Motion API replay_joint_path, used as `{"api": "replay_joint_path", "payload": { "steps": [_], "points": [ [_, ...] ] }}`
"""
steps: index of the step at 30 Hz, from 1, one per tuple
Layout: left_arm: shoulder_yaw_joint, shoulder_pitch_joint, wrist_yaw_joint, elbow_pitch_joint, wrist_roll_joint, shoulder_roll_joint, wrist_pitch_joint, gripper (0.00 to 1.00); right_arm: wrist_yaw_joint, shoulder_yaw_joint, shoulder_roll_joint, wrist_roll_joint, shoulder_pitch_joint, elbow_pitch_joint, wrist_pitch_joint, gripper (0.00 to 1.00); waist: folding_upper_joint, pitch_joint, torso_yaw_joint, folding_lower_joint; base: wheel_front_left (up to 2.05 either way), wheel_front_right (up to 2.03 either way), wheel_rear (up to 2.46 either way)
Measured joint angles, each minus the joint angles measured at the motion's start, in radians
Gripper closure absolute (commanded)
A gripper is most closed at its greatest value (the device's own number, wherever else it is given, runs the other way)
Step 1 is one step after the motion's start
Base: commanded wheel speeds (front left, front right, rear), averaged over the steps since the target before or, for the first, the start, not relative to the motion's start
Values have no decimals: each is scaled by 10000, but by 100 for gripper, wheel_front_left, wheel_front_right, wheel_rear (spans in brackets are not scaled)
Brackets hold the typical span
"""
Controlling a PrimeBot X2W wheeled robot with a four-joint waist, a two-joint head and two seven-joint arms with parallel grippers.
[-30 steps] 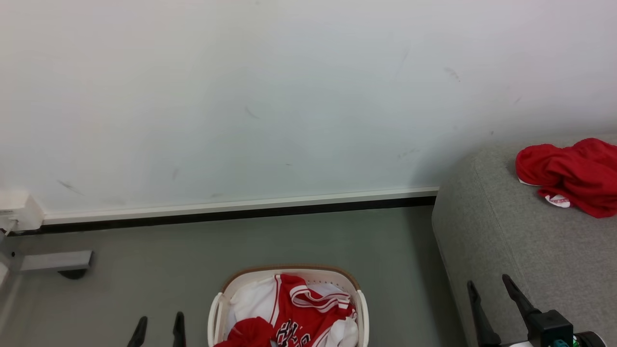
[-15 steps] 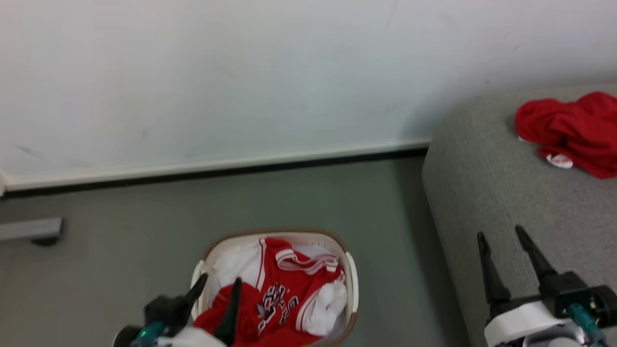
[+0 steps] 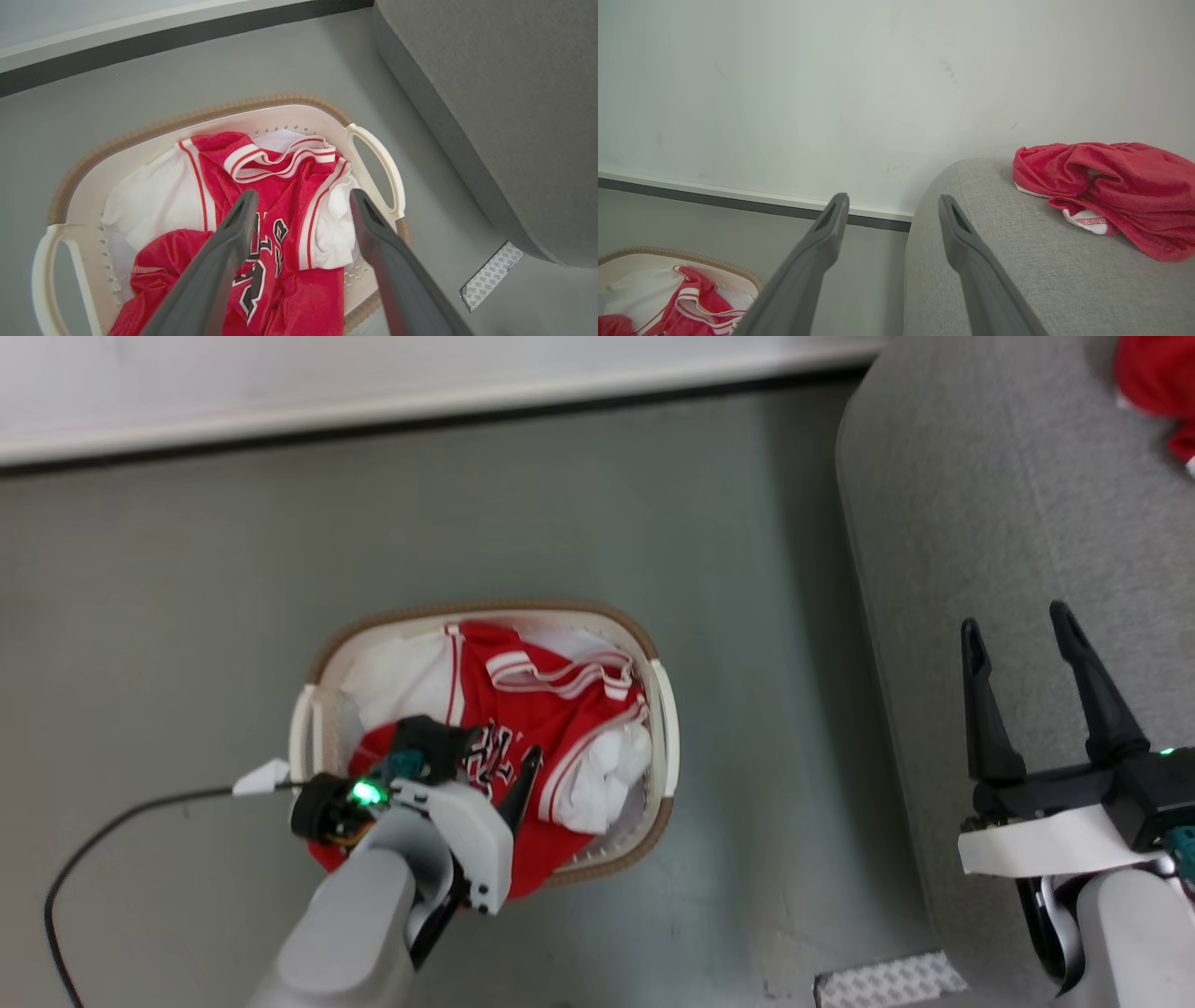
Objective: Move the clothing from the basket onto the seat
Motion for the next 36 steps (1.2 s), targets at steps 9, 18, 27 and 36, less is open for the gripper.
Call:
{"api": "replay_joint_path", "payload": {
  "steps": [9,18,27,36],
  "points": [
    [-554,-2030,10,2500,142,-36,314,0,0,267,4,-58,-374,-932,2,0,0,2012,-181,0,0,0,0],
    [-700,-2883,194,4084,192,19,270,0,0,291,2,119,-385,-1106,2,0,0,2773,-333,-2,0,0,0],
    [-872,-3278,265,4824,192,132,232,0,0,226,2,221,-505,-1206,0,0,-1,3138,-534,-3,0,0,0],
    [-1168,-3490,77,4991,161,88,-96,100,0,19,2,159,-505,-1204,0,0,0,3286,-510,-3,0,0,0]
  ]
}}
